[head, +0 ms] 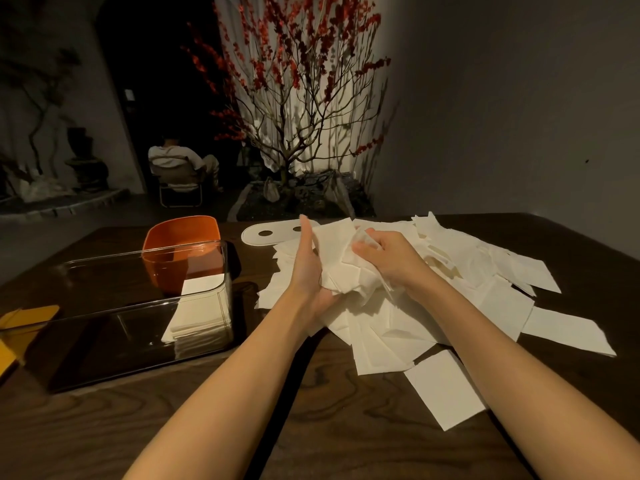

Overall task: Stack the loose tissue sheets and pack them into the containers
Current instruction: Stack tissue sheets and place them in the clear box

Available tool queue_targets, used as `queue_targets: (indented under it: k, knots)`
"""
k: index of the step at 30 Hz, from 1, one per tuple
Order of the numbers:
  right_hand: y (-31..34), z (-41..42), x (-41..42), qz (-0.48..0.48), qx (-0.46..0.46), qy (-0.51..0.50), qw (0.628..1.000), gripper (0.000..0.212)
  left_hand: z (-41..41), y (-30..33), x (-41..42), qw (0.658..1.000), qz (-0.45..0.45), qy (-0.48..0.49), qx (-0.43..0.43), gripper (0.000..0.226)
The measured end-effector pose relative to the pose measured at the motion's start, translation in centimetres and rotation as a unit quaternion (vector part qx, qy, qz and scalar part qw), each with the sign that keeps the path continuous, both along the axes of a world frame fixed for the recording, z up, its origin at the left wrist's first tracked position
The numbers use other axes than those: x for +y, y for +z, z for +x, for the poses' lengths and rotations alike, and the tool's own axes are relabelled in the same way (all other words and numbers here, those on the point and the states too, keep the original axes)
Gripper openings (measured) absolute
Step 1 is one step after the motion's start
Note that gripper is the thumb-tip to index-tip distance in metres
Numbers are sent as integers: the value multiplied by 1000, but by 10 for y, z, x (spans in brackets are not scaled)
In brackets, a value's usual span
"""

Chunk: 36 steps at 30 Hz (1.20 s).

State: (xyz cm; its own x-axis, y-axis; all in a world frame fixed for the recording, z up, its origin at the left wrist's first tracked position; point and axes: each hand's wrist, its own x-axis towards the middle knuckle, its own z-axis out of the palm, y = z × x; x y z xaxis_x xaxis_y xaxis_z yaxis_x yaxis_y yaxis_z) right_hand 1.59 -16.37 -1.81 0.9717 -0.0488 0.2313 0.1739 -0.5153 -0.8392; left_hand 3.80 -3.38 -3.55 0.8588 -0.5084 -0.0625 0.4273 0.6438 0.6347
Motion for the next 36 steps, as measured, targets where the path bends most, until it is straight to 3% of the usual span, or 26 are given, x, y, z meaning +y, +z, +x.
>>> queue_targets:
  k: [5, 12, 20, 25, 28, 32, 36]
  knots:
    - [0, 1, 0, -37, 35, -4, 999, 27, -5, 1, -2, 999, 32, 10, 18, 35]
    - [1, -2, -16, -55, 108, 79, 990, 38, 11, -8, 5, 999, -30, 3, 15, 46]
    - [5, -4, -25, 48, 101, 78, 991, 39, 33, -20, 23, 991, -124, 48, 33, 54]
    - [9, -11, -18, 215, 48, 90, 971, 8, 33, -23, 21, 995, -91, 27, 37, 53]
    - [10, -11, -7, 295, 28, 63, 953, 16, 18, -15, 10, 997, -65, 8, 38, 49]
    - [12, -9, -6, 412, -5, 34, 911, 9, 15, -15, 5, 998, -46, 8, 39, 53]
    - [12, -8, -4, 419, -21, 4, 908, 11, 13, -14, 1, 999, -30, 10, 33, 44]
